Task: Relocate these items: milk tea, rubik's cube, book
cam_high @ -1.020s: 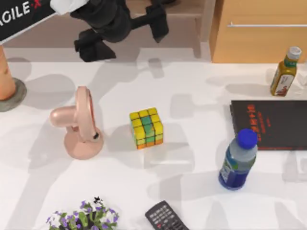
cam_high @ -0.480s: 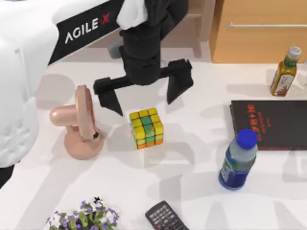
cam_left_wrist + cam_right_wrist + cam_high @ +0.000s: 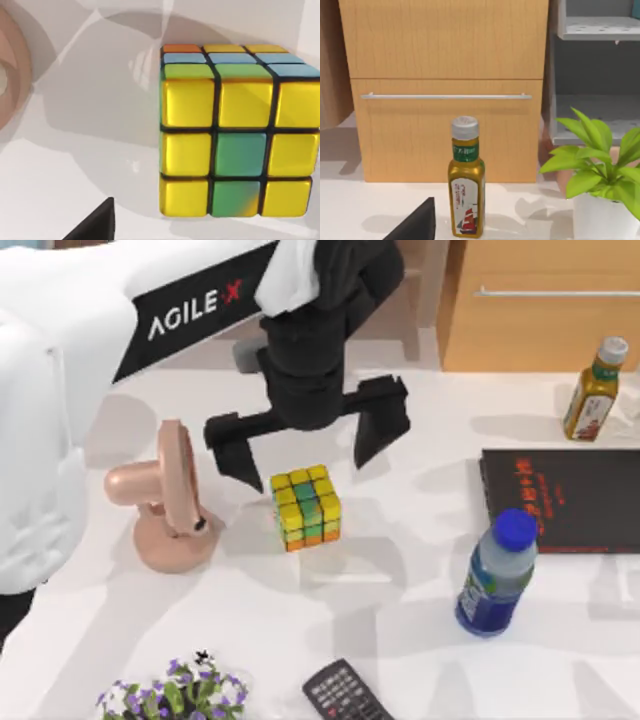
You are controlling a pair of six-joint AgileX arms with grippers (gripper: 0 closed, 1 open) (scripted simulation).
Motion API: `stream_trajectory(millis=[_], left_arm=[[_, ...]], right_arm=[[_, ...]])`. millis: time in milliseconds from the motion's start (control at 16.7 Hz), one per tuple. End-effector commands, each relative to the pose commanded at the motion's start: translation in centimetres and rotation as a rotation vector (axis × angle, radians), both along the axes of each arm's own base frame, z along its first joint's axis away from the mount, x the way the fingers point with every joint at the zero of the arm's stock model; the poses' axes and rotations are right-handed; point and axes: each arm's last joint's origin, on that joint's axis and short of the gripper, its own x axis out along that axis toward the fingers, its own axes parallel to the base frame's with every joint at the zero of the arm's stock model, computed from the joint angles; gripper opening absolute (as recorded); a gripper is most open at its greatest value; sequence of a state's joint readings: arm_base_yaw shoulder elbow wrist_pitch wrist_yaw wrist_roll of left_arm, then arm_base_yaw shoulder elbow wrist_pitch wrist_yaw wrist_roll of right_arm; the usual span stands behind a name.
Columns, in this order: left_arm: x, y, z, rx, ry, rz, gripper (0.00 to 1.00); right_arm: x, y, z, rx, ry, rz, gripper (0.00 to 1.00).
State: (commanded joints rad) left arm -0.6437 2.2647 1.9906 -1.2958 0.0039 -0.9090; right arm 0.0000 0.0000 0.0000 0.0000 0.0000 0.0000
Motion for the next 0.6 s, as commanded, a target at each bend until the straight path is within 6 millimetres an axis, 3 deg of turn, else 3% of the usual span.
stream_trajectory(millis=[180,360,600], left_arm=[[-0.6,-1.0,-2.2,0.000,0.000,0.000,1.00],[0.0,-0.1,-4.4,-0.001,-0.001,0.000,1.00],[0.5,0.6,-5.1,0.001,0.001,0.000,1.00]], right_arm=[[0.0,0.0,0.0,0.000,0.000,0.000,1.00],[0.0,0.0,0.0,0.000,0.000,0.000,1.00],[0.0,0.0,0.0,0.000,0.000,0.000,1.00]])
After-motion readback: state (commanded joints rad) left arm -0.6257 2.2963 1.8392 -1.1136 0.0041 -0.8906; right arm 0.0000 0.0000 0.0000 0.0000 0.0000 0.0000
